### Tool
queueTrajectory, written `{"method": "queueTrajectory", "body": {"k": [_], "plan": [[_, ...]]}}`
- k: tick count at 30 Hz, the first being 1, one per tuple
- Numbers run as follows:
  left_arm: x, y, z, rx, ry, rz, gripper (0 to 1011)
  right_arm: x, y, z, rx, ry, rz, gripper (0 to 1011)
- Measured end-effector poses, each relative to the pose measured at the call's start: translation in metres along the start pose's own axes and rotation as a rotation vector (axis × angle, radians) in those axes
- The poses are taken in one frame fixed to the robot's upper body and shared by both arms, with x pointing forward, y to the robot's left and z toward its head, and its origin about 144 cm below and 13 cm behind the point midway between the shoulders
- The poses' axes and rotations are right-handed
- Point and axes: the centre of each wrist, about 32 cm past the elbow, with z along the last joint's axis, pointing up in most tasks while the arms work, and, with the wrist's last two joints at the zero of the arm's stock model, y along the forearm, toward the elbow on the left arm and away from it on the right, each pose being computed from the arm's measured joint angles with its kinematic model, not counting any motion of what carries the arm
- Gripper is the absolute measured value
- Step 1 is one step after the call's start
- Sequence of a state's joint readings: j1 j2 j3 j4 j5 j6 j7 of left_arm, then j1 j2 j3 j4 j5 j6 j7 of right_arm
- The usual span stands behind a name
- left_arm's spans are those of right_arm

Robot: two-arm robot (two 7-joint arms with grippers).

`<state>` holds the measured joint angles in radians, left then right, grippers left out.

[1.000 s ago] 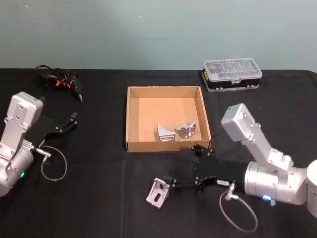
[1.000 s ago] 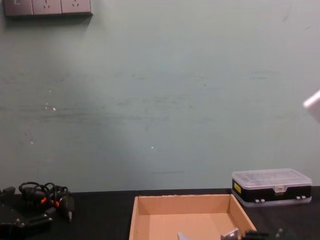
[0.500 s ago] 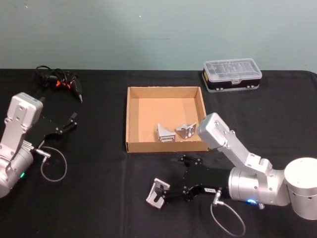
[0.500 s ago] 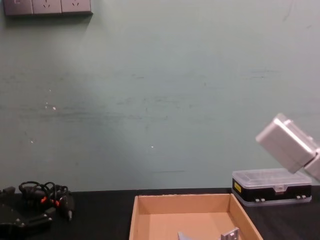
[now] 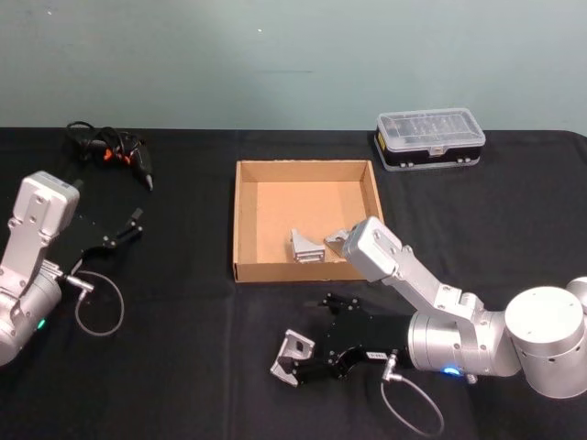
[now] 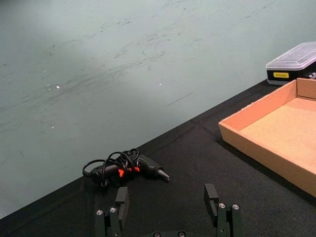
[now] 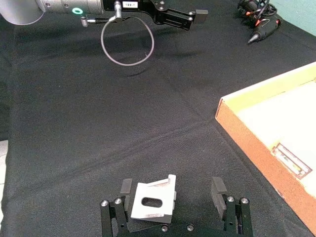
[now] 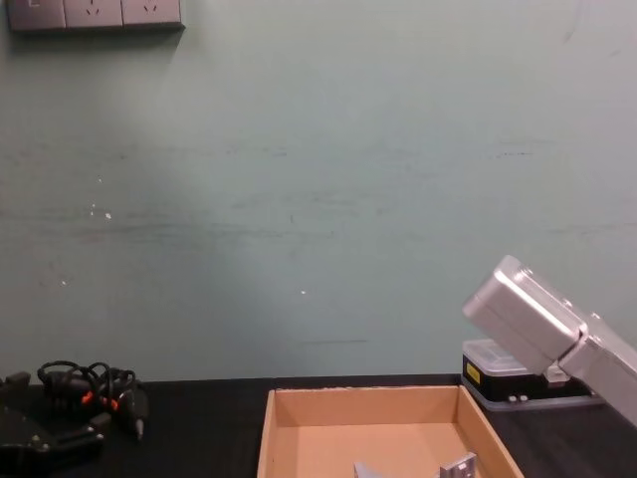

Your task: Use one hand to pick up the angle iron from the table and place it into the box.

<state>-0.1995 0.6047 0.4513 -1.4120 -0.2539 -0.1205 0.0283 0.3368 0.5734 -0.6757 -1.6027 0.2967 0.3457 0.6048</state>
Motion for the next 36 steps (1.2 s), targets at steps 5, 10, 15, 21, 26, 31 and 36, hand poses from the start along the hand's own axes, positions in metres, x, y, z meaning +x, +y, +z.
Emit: {"method": "queueTrajectory", "body": {"k": [5,10,15,21,26,31,36], "plan": [[0.0000,0.0000,0.0000,0.000,0.000,0.000,1000,0.0011,0.0016,-0.0002,-0.003,-0.001,0.002,1003],[0.0000,0.0000,0.0000,0.000,0.000,0.000,1000,0.0020,0.0030,-0.0006,-0.005,0.001,0.010,934],[0.0000,0.0000,0.0000,0.000,0.000,0.000,1000,0.0015,0.0044,-0.0011,-0.012,0.000,0.020,788],[0.0000,0.0000,0.0000,0.000,0.000,0.000,1000,0.0013,0.0055,-0.0014,-0.017,-0.001,0.028,634],[0.0000,0.0000,0.0000,0.000,0.000,0.000,1000,0.0015,0.0054,-0.0016,-0.019,-0.003,0.031,450],[0.0000,0.0000,0.0000,0.000,0.000,0.000,1000,0.0024,0.0050,-0.0013,-0.019,-0.005,0.030,287],[0.0000,0.0000,0.0000,0.000,0.000,0.000,1000,0.0032,0.0045,-0.0008,-0.017,-0.008,0.028,153]]}}
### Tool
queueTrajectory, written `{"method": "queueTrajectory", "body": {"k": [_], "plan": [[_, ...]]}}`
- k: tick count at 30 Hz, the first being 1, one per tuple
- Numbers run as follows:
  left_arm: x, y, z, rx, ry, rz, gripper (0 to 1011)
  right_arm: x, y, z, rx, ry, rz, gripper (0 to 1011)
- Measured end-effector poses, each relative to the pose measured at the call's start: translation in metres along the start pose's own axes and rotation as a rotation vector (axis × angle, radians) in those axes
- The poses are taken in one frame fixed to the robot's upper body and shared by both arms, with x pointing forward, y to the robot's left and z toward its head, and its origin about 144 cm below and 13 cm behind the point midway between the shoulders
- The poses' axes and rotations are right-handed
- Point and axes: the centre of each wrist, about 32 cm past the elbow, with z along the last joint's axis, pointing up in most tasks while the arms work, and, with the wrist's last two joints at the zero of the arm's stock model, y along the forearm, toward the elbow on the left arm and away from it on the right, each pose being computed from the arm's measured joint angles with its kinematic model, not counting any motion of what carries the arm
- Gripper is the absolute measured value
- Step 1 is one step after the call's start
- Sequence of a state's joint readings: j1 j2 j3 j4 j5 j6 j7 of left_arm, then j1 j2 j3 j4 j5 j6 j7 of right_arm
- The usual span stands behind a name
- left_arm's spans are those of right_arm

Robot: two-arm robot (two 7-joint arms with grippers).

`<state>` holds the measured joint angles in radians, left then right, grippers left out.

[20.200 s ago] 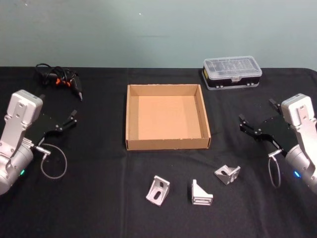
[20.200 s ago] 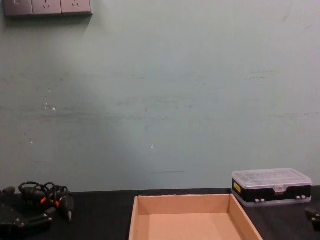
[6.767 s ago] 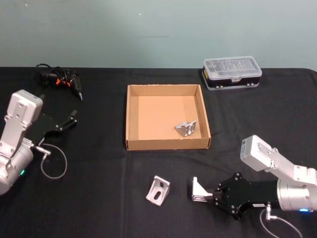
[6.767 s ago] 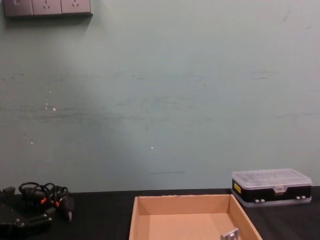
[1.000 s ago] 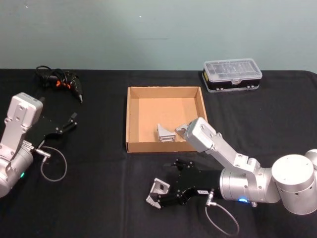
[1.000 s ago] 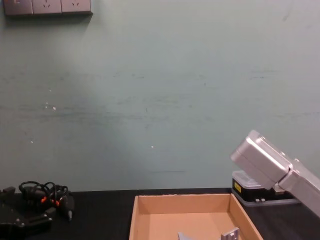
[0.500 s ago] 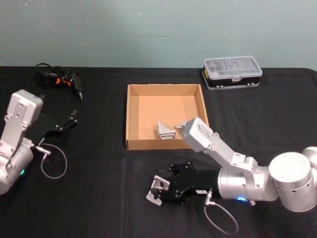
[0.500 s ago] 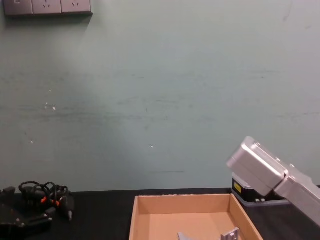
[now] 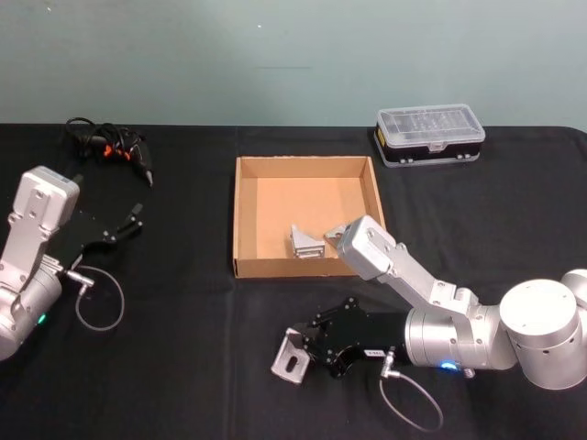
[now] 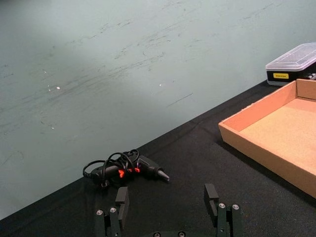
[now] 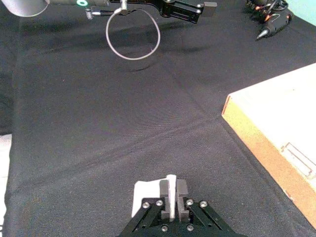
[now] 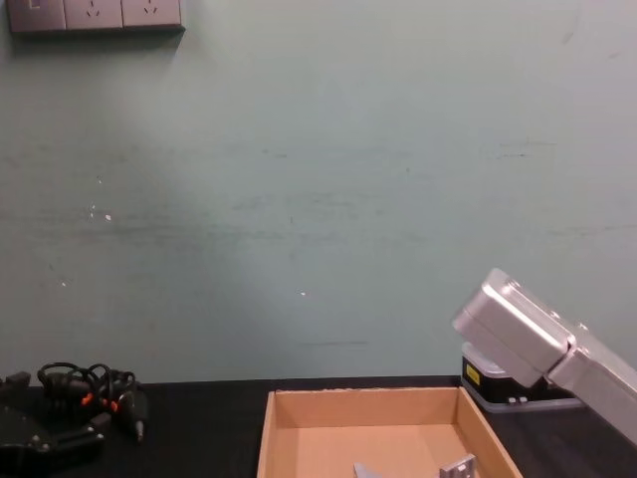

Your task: Use one hand to pick up the angle iron from the table and place it into the box.

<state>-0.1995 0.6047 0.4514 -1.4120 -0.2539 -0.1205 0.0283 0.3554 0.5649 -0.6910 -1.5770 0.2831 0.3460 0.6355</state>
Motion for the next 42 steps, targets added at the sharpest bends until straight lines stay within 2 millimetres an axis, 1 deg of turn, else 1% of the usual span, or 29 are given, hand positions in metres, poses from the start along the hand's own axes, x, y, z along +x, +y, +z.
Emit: {"method": "queueTrajectory", "body": {"k": [1,3,15,17,23,26,32,35,36,39,42], "plan": [[0.000,0.000,0.000,0.000,0.000,0.000,1000,0.000,0.000,0.000,0.000,-0.001,0.000,98],[0.000,0.000,0.000,0.000,0.000,0.000,1000,0.000,0.000,0.000,0.001,-0.001,-0.001,64],[0.000,0.000,0.000,0.000,0.000,0.000,1000,0.000,-0.004,0.002,0.016,-0.008,-0.015,64],[0.000,0.000,0.000,0.000,0.000,0.000,1000,0.000,-0.007,0.004,0.030,-0.010,-0.021,64],[0.000,0.000,0.000,0.000,0.000,0.000,1000,0.003,-0.024,0.018,0.105,-0.021,-0.077,64],[0.000,0.000,0.000,0.000,0.000,0.000,1000,0.008,-0.038,0.031,0.159,-0.038,-0.130,64],[0.000,0.000,0.000,0.000,0.000,0.000,1000,0.018,-0.054,0.044,0.220,-0.047,-0.214,64],[0.000,0.000,0.000,0.000,0.000,0.000,1000,0.026,-0.062,0.050,0.260,-0.035,-0.294,64],[0.000,0.000,0.000,0.000,0.000,0.000,1000,0.026,-0.062,0.050,0.260,-0.035,-0.294,64],[0.000,0.000,0.000,0.000,0.000,0.000,1000,0.034,-0.064,0.053,0.279,-0.022,-0.367,64],[0.000,0.000,0.000,0.000,0.000,0.000,1000,0.039,-0.062,0.053,0.277,-0.018,-0.407,64]]}}
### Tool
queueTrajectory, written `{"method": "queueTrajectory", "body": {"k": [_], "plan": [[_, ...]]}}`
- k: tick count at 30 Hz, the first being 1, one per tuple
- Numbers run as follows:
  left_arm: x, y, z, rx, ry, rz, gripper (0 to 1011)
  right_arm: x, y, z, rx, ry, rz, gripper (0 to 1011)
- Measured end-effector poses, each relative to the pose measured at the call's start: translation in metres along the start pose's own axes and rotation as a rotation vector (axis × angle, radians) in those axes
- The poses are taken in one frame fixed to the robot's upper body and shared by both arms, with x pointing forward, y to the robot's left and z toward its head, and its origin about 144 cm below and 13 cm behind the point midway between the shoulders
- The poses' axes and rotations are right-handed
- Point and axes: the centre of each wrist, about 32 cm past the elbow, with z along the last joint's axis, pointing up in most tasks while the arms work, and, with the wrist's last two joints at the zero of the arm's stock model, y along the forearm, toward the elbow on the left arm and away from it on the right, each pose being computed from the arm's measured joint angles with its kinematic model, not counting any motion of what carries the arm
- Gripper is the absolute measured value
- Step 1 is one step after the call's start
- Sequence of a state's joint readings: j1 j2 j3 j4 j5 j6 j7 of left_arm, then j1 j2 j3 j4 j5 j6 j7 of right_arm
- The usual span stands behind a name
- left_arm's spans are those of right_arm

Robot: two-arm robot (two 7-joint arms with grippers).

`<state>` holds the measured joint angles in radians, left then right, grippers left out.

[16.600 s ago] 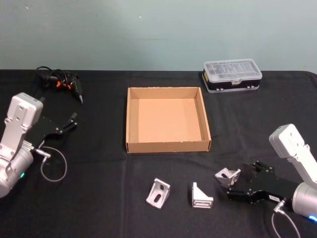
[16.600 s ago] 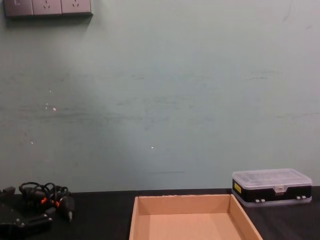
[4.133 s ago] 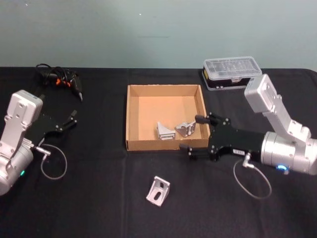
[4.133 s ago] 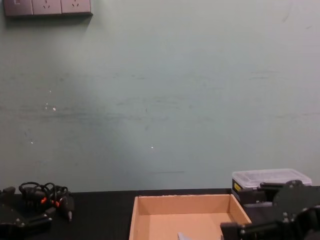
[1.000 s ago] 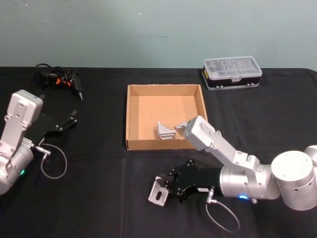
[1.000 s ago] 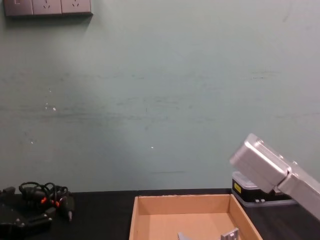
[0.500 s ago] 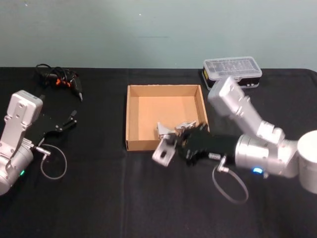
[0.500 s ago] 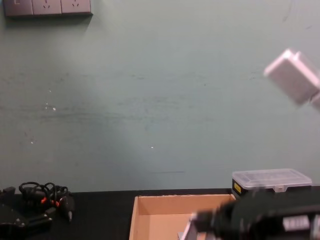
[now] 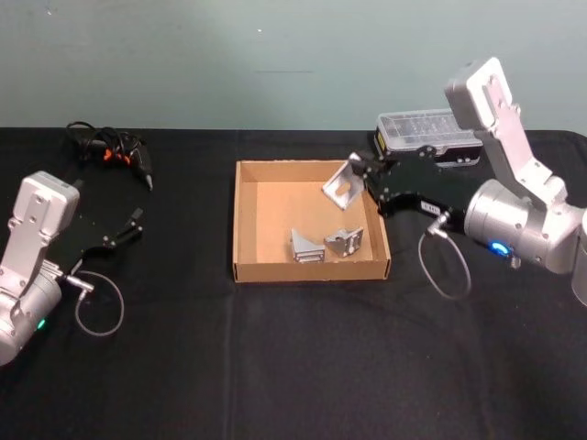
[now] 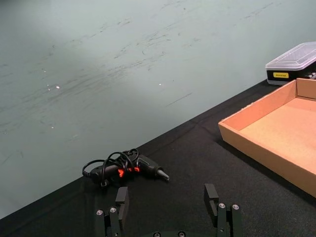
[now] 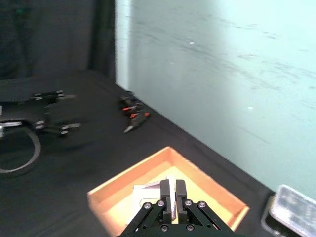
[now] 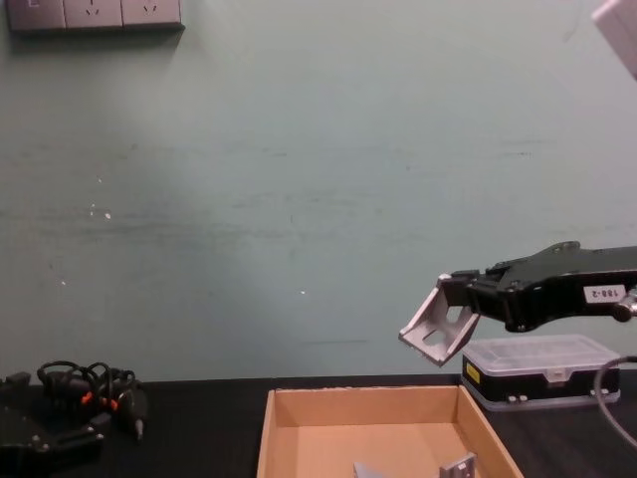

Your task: Use one hand to pick up the angle iron from the table and place it into the box.

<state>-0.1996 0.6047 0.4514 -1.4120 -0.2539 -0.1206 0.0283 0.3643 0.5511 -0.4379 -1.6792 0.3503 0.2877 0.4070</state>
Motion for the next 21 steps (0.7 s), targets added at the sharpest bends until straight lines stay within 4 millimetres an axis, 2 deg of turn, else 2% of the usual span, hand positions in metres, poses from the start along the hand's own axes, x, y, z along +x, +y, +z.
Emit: {"method": "queueTrajectory", "body": {"k": [8,21], "plan": [[0.000,0.000,0.000,0.000,0.000,0.000,1000,0.010,0.021,-0.008,-0.028,0.013,-0.084,64],[0.000,0.000,0.000,0.000,0.000,0.000,1000,0.027,0.074,-0.034,-0.122,0.075,-0.097,64]]}}
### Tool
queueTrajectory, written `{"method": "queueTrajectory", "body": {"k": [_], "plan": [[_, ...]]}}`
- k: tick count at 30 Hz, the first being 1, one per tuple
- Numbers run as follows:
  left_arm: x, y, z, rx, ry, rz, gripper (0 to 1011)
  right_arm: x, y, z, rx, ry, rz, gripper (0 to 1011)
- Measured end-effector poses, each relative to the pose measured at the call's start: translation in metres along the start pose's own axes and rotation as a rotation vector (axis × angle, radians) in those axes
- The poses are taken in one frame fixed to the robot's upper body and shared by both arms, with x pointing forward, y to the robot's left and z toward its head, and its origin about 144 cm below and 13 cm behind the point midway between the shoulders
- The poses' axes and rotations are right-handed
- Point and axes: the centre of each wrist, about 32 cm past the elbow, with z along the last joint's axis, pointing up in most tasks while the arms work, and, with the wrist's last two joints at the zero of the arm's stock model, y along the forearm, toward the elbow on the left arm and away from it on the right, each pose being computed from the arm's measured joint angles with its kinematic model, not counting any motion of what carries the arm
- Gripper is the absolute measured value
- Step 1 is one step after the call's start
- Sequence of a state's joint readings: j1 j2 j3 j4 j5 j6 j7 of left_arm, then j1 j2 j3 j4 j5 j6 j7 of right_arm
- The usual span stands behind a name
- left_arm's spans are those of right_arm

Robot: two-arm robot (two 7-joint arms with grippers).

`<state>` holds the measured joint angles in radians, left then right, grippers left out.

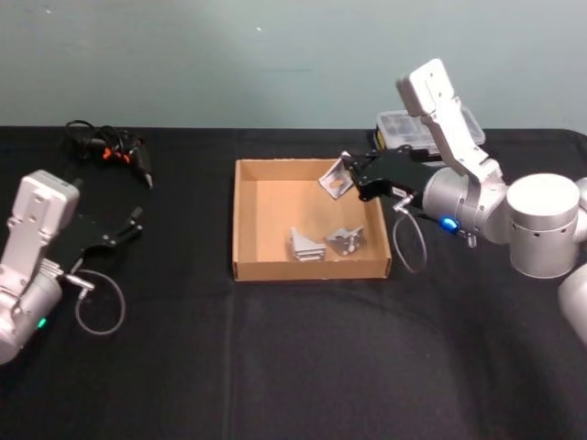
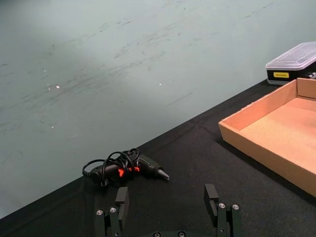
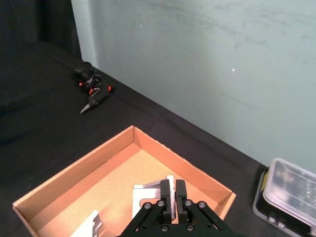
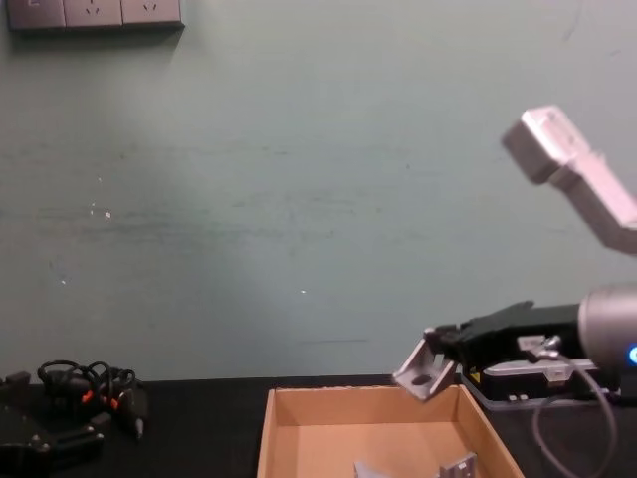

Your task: Use one hand to pick up the angle iron from the table and place it into the box.

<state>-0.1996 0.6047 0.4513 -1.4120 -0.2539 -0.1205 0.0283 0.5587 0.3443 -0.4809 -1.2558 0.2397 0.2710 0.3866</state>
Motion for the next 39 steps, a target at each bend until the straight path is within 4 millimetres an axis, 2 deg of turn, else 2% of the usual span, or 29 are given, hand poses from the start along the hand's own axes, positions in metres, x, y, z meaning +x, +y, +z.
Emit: {"method": "queueTrajectory", "body": {"k": [4,11,29,34,36,39], "plan": [[0.000,0.000,0.000,0.000,0.000,0.000,1000,0.002,0.015,-0.005,-0.033,0.009,0.012,64],[0.000,0.000,0.000,0.000,0.000,0.000,1000,0.004,0.029,-0.012,-0.078,0.014,0.033,64],[0.000,0.000,0.000,0.000,0.000,0.000,1000,0.007,0.044,-0.022,-0.129,0.015,0.069,64],[0.000,0.000,0.000,0.000,0.000,0.000,1000,0.008,0.043,-0.023,-0.127,0.011,0.072,161],[0.000,0.000,0.000,0.000,0.000,0.000,1000,0.008,0.043,-0.023,-0.124,0.009,0.071,255],[0.000,0.000,0.000,0.000,0.000,0.000,1000,0.007,0.041,-0.022,-0.115,0.002,0.070,311]]}}
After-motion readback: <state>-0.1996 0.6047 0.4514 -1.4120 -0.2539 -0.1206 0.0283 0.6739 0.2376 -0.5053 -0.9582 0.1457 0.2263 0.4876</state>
